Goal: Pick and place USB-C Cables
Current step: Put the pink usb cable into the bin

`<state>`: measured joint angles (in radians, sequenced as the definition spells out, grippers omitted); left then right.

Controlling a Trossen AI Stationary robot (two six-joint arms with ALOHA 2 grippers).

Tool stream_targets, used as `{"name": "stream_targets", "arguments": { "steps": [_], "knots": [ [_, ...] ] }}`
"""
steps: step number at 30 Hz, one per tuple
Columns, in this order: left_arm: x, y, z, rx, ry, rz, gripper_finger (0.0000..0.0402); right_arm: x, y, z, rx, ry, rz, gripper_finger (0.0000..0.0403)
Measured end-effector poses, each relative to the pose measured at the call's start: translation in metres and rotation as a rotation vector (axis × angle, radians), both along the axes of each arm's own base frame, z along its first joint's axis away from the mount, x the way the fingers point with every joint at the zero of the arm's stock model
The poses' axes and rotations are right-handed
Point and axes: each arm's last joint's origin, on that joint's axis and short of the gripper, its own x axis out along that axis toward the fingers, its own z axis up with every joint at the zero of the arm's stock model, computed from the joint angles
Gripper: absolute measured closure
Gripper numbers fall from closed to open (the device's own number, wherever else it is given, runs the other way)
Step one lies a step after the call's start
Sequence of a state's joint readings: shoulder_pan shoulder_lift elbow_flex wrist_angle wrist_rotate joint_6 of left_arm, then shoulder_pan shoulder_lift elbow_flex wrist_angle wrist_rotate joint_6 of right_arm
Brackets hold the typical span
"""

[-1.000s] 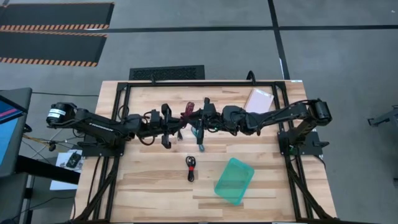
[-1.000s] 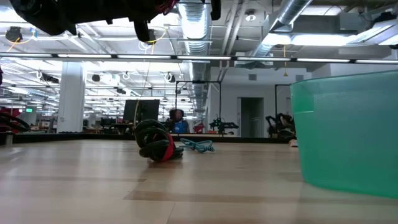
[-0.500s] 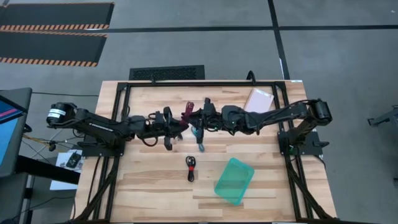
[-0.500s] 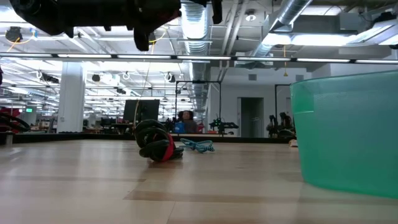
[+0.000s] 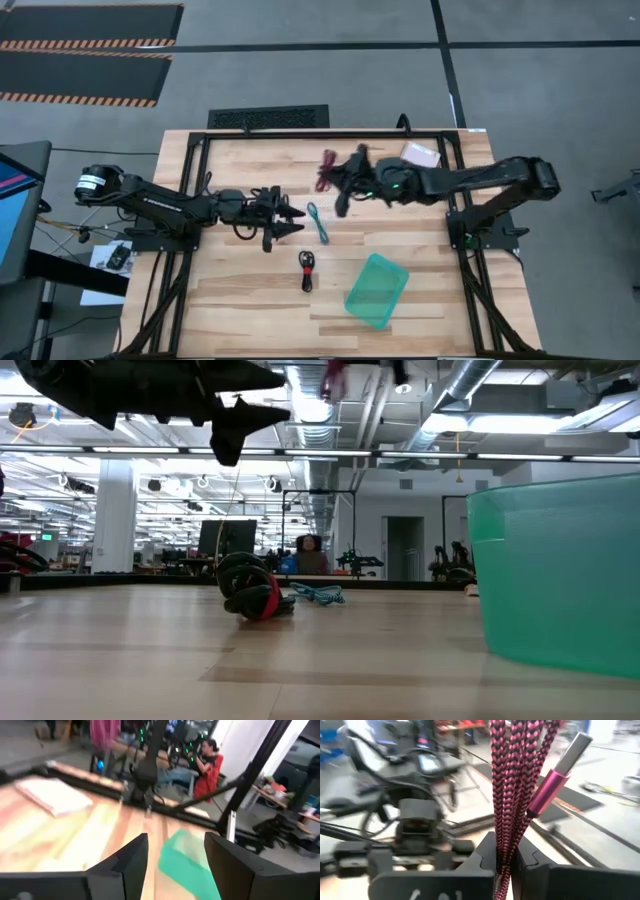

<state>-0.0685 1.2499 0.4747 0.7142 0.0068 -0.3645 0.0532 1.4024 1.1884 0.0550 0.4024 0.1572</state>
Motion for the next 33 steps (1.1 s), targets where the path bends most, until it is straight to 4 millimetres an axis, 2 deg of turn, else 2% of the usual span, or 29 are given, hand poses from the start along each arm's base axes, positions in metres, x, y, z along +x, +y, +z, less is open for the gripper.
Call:
{"name": "stream_targets", "arguments": {
  "steps": [6,9,12,16,23,30,33],
  "knots": [
    [0.0,-0.002,-0.002,-0.133,0.033,-0.063,0.0226,-0.046,0.018,0.015,-0.043,0.142,-0.006,0.038],
    [-0.001,-0.004,-0.001,-0.175,0.031,-0.115,0.023,-0.062,0.031,0.017,-0.062,0.197,0.048,0.038],
    [-0.001,-0.004,0.0,-0.205,0.026,-0.135,0.0232,-0.069,0.051,0.014,-0.081,0.238,0.13,0.038],
    [-0.001,-0.004,0.002,-0.236,0.019,-0.134,0.0232,-0.072,0.084,0.008,-0.106,0.259,0.254,0.038],
    [0.0,-0.004,0.005,-0.272,-0.006,-0.144,0.0232,-0.064,0.136,-0.024,-0.181,0.377,0.409,0.038],
    [-0.001,-0.005,0.005,-0.271,-0.01,-0.154,0.0233,-0.054,0.169,-0.064,-0.298,0.532,0.502,0.038],
    [-0.001,-0.005,0.005,-0.27,-0.009,-0.155,0.0233,-0.051,0.175,-0.079,-0.327,0.597,0.509,0.0373]
  ]
}}
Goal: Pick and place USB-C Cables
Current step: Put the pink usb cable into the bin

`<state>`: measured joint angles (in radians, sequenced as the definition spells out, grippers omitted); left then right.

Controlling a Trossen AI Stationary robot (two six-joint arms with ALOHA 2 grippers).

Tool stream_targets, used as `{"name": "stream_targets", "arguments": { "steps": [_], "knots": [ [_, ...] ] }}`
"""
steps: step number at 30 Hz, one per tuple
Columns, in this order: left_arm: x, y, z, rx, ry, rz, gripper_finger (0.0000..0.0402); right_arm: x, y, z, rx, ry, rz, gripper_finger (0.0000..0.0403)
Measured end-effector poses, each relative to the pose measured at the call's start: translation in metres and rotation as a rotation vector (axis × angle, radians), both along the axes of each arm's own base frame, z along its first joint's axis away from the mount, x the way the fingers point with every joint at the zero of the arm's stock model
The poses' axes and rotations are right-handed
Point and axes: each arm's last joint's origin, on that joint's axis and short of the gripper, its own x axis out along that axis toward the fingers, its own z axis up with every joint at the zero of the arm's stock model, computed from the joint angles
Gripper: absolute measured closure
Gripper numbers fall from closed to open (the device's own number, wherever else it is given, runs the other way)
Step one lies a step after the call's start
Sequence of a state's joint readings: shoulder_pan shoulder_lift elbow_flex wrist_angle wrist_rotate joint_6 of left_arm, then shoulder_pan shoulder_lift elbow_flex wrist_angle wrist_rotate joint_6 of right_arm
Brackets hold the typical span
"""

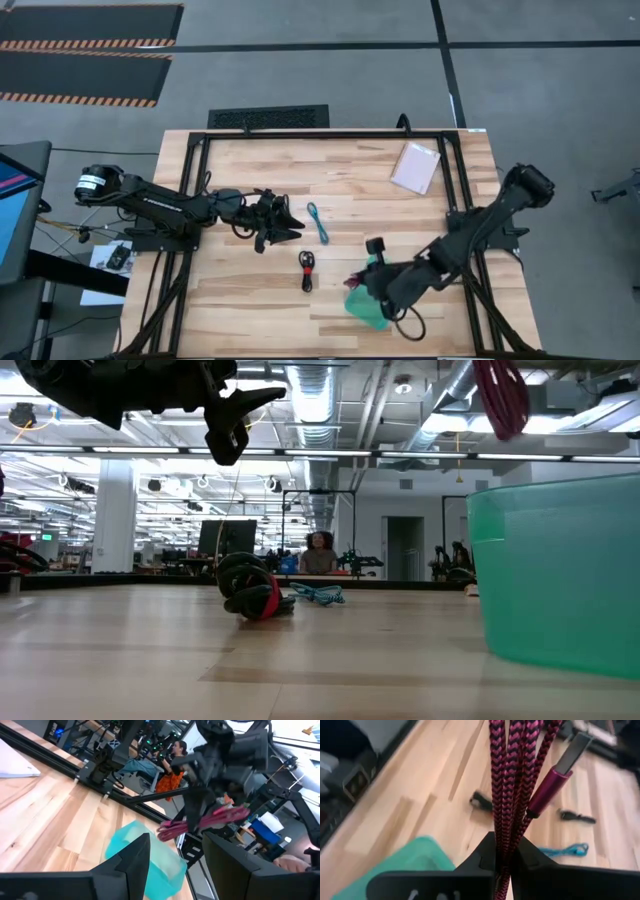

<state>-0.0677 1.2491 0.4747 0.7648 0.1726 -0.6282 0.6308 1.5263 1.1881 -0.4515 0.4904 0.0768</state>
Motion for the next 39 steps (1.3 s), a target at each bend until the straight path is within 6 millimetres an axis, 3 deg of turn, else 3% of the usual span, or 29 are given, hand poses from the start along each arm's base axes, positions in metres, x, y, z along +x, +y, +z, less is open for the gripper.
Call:
{"name": "stream_targets", "arguments": {
  "steps": [9,22,39],
  "knots": [
    [0.0,0.0,-0.002,0.001,0.019,-0.002,0.0233,-0.003,0.011,-0.026,-0.147,0.157,0.154,0.0377],
    [0.0,0.0,-0.003,0.024,0.029,0.001,0.0233,-0.016,0.018,-0.034,-0.21,0.277,0.317,0.0369],
    [0.0,0.0,-0.006,0.044,0.051,0.002,0.0233,-0.006,0.025,-0.083,-0.289,0.488,0.385,0.036]
  ]
}}
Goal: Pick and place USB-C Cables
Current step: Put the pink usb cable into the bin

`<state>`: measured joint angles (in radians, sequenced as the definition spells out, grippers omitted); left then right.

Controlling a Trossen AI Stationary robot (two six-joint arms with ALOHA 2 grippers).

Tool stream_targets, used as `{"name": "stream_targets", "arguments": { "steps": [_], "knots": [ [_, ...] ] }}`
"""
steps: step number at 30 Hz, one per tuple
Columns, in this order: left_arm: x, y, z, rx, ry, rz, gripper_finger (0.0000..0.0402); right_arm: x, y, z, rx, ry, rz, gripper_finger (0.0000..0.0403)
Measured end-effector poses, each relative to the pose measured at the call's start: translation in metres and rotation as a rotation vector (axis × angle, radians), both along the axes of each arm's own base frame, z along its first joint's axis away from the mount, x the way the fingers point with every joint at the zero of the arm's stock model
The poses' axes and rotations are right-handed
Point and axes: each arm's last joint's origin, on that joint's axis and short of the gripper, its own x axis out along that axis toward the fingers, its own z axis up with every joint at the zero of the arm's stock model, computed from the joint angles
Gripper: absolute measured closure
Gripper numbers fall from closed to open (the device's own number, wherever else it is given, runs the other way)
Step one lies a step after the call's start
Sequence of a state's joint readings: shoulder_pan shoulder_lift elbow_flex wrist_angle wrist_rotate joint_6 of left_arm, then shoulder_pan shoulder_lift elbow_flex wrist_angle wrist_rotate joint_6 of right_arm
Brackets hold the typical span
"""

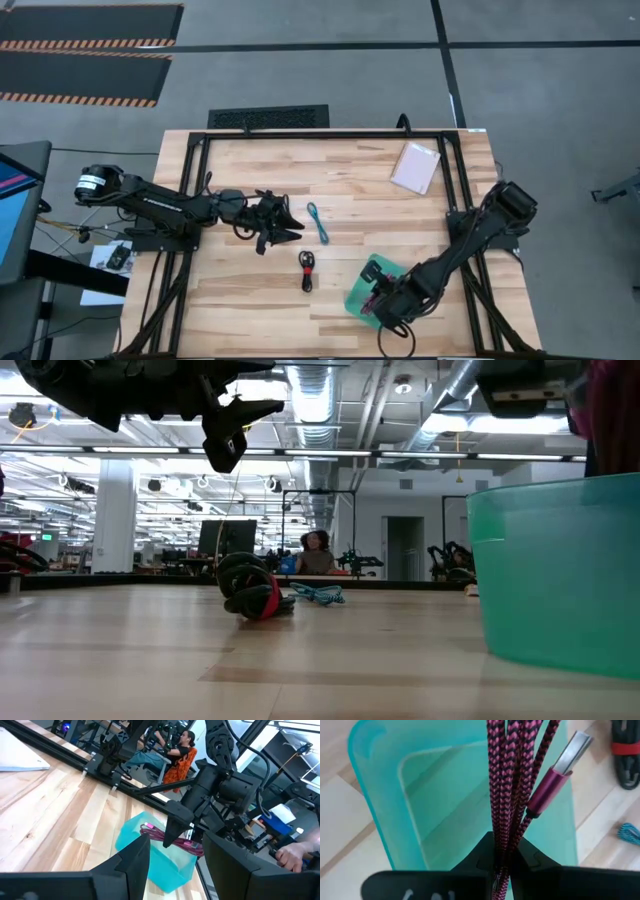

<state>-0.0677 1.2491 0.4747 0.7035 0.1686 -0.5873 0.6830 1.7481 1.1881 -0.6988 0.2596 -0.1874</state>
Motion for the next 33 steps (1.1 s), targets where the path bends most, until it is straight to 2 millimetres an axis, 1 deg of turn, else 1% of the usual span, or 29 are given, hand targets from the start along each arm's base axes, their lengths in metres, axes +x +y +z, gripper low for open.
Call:
{"name": "stream_targets", "arguments": {
  "steps": [11,22,33],
  "knots": [
    [0.0,0.001,-0.001,0.021,0.01,0.022,0.0233,0.008,-0.001,-0.023,-0.022,0.073,-0.006,0.0355],
    [0.0,0.001,-0.001,0.016,0.011,0.022,0.0233,0.01,-0.004,-0.024,-0.026,0.077,-0.018,0.0352],
    [0.0,0.001,-0.001,0.003,0.012,0.025,0.0233,0.013,-0.013,-0.024,-0.038,0.101,-0.052,0.0351]
  ]
}}
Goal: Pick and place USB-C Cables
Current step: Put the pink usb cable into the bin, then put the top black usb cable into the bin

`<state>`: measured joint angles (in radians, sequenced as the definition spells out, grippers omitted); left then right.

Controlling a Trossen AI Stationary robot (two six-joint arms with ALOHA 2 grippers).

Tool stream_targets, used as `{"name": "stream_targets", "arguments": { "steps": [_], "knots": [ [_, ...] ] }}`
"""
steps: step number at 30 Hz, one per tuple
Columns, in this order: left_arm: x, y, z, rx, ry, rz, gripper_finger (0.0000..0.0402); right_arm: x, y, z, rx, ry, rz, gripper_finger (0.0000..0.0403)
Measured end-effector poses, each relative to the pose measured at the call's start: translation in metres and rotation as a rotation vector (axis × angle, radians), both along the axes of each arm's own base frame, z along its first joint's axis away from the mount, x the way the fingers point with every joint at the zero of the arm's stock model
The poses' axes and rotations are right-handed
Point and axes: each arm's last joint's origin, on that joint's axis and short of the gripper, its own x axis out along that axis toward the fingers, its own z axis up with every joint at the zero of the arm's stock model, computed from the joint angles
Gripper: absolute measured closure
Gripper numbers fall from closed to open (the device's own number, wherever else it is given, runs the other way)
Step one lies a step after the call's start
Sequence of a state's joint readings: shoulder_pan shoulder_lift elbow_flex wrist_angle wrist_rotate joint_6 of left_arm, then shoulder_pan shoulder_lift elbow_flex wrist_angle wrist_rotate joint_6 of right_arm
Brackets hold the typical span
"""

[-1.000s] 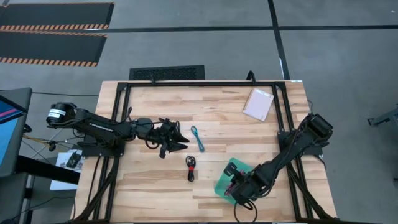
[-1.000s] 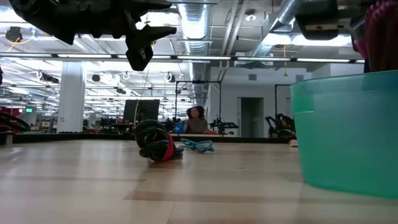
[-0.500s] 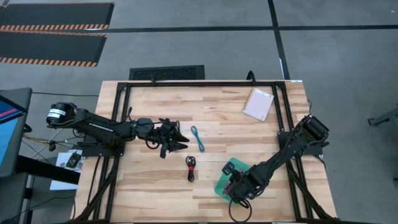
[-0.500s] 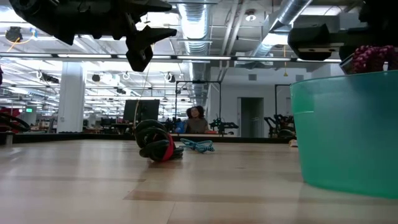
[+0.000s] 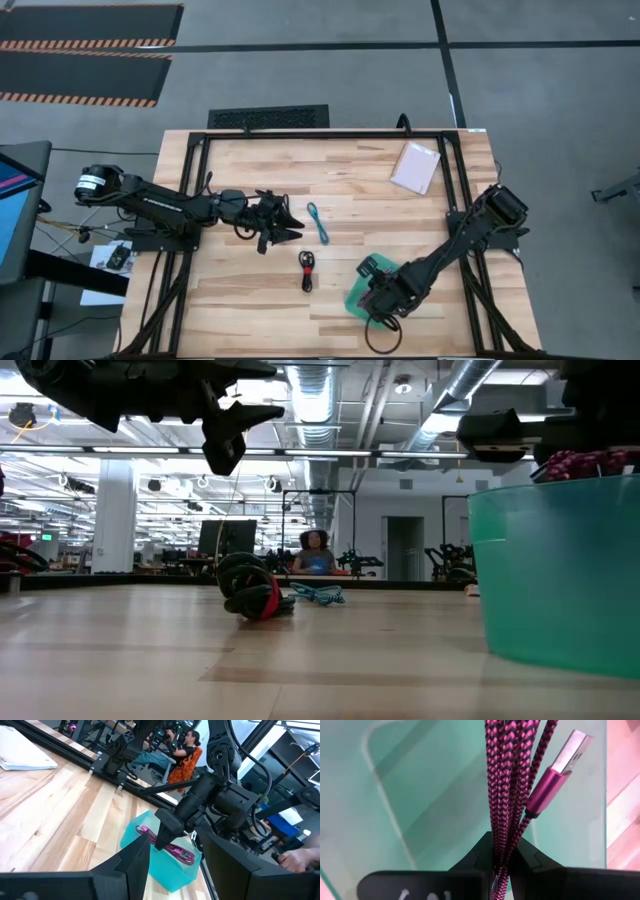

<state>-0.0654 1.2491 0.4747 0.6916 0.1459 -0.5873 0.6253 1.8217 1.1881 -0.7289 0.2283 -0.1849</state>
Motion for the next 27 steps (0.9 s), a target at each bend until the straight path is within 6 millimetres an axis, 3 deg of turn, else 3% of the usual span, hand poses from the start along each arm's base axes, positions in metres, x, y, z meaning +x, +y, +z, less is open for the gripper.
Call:
{"name": "stream_targets", "arguments": {
  "steps": [7,27],
  "knots": [
    [0.0001,0.0003,0.0003,0.011,-0.006,0.01,0.0233,0.0008,-0.0043,-0.0005,0.032,0.024,-0.089,0.0344],
    [-0.0003,0.0003,-0.0037,-0.009,0.042,0.014,0.0233,0.0063,-0.0055,0.0042,0.129,-0.034,-0.294,0.0247]
  ]
}}
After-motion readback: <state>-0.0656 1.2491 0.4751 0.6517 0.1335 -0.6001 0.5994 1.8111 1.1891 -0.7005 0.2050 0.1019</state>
